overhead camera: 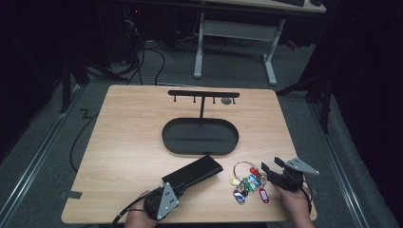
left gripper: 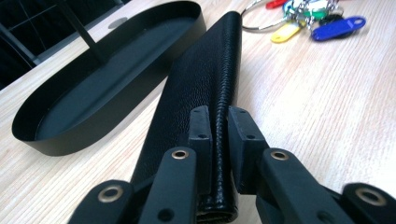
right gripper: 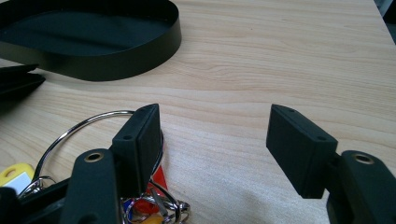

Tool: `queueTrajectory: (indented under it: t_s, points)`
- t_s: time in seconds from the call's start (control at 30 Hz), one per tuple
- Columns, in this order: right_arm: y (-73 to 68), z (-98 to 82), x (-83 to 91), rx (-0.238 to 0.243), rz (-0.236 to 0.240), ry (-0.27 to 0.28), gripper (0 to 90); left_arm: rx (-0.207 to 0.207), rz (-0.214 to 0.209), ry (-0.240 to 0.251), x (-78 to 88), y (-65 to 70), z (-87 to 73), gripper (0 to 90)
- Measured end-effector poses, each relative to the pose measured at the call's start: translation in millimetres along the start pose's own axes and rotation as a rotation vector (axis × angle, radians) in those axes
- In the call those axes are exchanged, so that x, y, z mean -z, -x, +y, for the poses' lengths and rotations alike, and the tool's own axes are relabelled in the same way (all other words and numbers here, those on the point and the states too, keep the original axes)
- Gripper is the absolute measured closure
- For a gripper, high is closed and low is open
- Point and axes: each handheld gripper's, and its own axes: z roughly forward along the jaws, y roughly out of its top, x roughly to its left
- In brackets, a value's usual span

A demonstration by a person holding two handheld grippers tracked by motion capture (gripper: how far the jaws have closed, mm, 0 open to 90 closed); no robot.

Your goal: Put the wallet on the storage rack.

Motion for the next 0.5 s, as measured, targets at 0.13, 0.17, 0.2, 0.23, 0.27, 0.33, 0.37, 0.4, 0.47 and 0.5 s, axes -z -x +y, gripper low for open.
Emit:
queueTrajectory:
  t_s: [0.13, 0.17, 0.2, 0.23, 0.27, 0.33, 0.37, 0.4, 0.47, 0.5]
  points:
    - [0.9, -0.2, -1.4, 0.004, -0.001, -0.003, 35.7, 0.038, -0.008, 0.021, 3.6, -5.6, 0.9, 81.1]
    - [0.6, -0.3, -1.9, 0.004, -0.002, -0.006, 35.7, 0.048, -0.008, 0.028, 5.0, -7.3, 1.3, 81.2]
    - [0.6, -0.3, -1.9, 0.004, -0.002, -0.006, 35.7, 0.057, -0.008, 0.034, 6.3, -8.4, 1.6, 81.2]
    - [0.5, -0.4, -2.0, 0.005, -0.002, -0.006, 35.7, 0.066, -0.006, 0.043, 8.0, -9.6, 1.8, 81.2]
    - [0.4, -0.4, -2.0, 0.003, -0.003, -0.007, 35.7, 0.068, -0.003, 0.044, 10.4, -10.8, 2.5, 81.2]
    - [0.5, -0.6, -2.0, 0.004, -0.002, -0.006, 35.7, 0.071, 0.003, 0.048, 13.2, -11.8, 3.4, 81.3]
    - [0.5, -0.9, -2.0, -0.002, -0.004, -0.005, 35.8, 0.092, 0.003, 0.061, 16.3, -13.7, 3.6, 81.4]
    - [0.7, -1.0, -1.9, -0.004, -0.006, -0.004, 35.9, 0.099, 0.002, 0.065, 17.9, -14.7, 3.7, 81.4]
    - [0.6, -1.0, -1.6, -0.007, -0.010, -0.003, 36.2, 0.102, 0.002, 0.073, 19.7, -15.9, 3.9, 81.5]
    - [0.6, -1.0, -1.4, -0.005, -0.015, -0.001, 36.5, 0.103, 0.002, 0.077, 21.0, -16.7, 4.1, 81.6]
